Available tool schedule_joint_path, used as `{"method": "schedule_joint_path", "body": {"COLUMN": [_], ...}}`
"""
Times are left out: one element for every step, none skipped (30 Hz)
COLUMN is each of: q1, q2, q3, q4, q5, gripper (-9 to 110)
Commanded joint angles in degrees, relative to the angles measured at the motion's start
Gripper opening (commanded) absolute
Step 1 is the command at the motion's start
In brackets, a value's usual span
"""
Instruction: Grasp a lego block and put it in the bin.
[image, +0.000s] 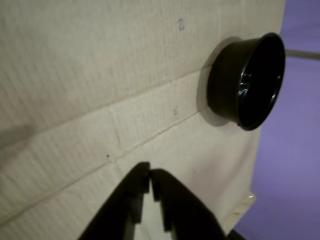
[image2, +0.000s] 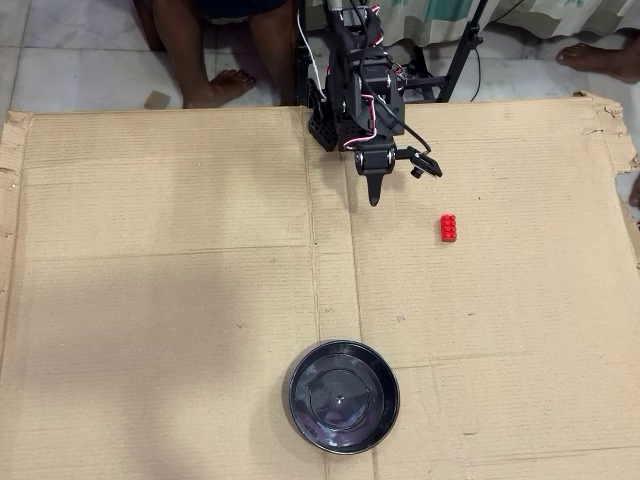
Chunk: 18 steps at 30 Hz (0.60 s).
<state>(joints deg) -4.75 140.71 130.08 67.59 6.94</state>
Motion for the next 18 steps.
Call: {"method": "schedule_joint_path", "body": {"q1": [-1.0,-1.7,-2.3,-3.0,-3.7,-4.5,-5.4,-6.3,-7.1,-7.8,-8.4,-9.1,-9.6,-10.2,-10.9,-11.5,-12.0,-12.5], "q2": [-3.0,-4.1,-5.3,-6.5,-7.6,-8.6,-9.7,-10.6,-11.6,-12.4,-13.1,-13.6,-14.1,-14.3,-14.6,-14.7,-14.8,-14.8], "q3": [-5.8,-6.9,-7.9,-9.1,-10.2,-11.5,-12.6,-13.7,-14.8,-15.6,-16.2,-16.6,-16.6,-16.6,-16.6,-16.5,-16.4,-16.3], "q4": [0.6,0.6,0.5,0.5,0.4,0.5,0.6,0.6,0.6,0.6,0.6,0.6,0.6,0.6,0.7,0.7,0.7,0.7], "q5": [4.7,6.9,9.8,12.7,15.6,18.6,21.5,24.3,27.1,29.7,32.4,35.1,37.7,40.3,42.9,45.3,47.6,49.8], "gripper": [0,0,0,0,0,0,0,0,0,0,0,0,0,0,0,0,0,0]}}
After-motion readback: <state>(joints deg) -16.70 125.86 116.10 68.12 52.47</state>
